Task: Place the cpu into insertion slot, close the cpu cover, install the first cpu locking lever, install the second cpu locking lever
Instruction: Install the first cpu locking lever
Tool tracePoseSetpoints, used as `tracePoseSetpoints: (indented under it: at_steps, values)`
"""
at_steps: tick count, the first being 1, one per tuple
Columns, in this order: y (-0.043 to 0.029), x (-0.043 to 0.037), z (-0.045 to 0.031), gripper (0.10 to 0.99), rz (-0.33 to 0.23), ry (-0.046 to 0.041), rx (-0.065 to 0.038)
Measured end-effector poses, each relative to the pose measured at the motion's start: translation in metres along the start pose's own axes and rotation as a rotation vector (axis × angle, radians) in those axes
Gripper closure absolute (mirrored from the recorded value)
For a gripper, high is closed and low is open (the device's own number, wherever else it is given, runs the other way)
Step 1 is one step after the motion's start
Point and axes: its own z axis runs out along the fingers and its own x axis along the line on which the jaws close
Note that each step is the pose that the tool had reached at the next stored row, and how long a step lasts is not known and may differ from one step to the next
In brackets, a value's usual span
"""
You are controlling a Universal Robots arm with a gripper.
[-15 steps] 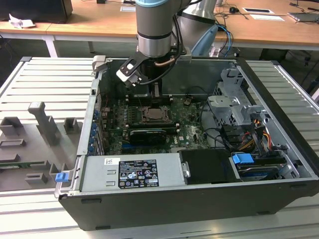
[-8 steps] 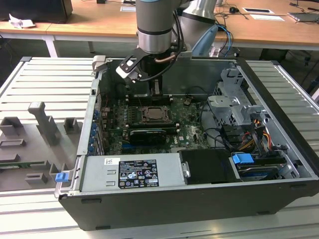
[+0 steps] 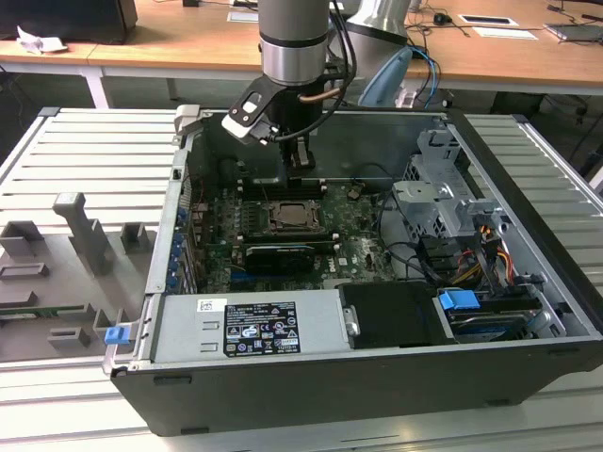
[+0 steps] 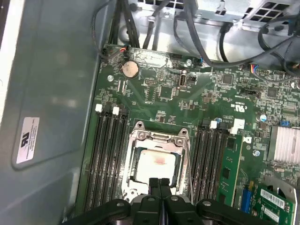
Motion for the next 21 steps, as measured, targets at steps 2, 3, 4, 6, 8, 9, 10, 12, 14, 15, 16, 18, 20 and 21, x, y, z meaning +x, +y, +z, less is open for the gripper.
tracePoseSetpoints:
  at_steps: [2,3,4,6,8,9,10,12,14,15,16,18,20,21]
  values:
    - [-0.0001,0.0,0.0001,0.98,-0.018,0.0012,0.0]
    - [-0.0002,0.0001,0.0001,0.98,-0.043,0.0027,0.0]
    - [-0.0001,0.0001,0.0002,0.98,-0.066,0.0041,0.001]
    - [-0.0002,0.0,0.0001,0.98,-0.087,0.0053,0.001]
    - [-0.0002,0.0,0.0001,0.98,-0.114,0.007,0.001]
    - [-0.0002,0.0,0.0001,0.98,-0.123,0.0075,0.001]
    - [-0.0002,0.0,0.0001,0.98,-0.133,0.0081,0.002]
    - [-0.0001,0.0,0.0001,0.98,-0.155,0.0094,0.002]
    - [-0.0002,0.0,0.0001,0.98,-0.169,0.0103,0.002]
    - [-0.0002,0.0,0.0001,0.98,-0.178,0.0108,0.002]
    - [-0.0001,0.0,0.0002,0.98,-0.194,0.0118,0.002]
    - [-0.0002,0.0,0.0001,0.98,-0.208,0.0126,0.003]
    - [-0.0002,0.0,0.0001,0.98,-0.231,0.014,0.003]
    - [-0.0002,0.0,0.0001,0.98,-0.245,0.0148,0.003]
